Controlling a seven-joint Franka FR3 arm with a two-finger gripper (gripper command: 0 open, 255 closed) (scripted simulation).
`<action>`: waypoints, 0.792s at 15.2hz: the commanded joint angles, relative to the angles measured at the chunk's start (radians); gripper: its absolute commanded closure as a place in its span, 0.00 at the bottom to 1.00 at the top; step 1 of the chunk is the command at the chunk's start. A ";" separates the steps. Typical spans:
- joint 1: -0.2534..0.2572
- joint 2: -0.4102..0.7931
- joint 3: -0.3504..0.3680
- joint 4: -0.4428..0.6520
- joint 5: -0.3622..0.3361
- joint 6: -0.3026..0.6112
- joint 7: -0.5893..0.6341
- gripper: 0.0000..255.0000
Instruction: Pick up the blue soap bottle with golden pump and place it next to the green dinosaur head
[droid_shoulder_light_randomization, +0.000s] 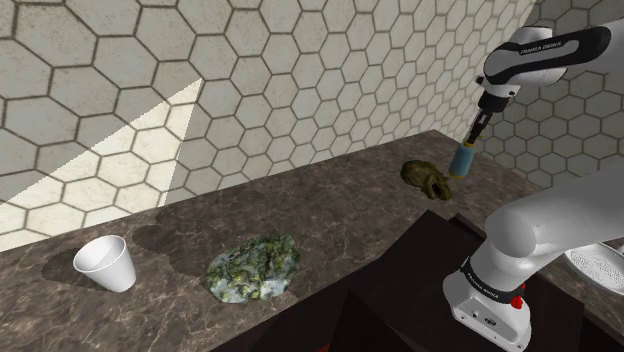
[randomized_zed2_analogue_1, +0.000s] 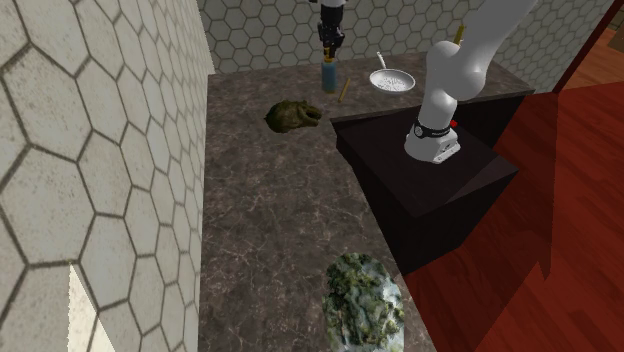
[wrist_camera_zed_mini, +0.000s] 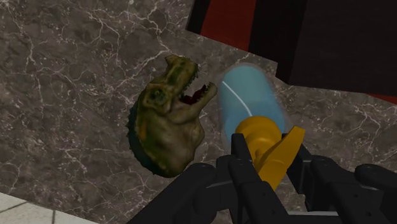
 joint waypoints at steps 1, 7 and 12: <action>-0.001 0.009 -0.007 -0.020 -0.002 0.030 -0.002 1.00; 0.001 0.045 -0.028 -0.075 -0.003 0.119 -0.007 1.00; 0.006 0.084 -0.047 -0.115 0.001 0.197 -0.015 1.00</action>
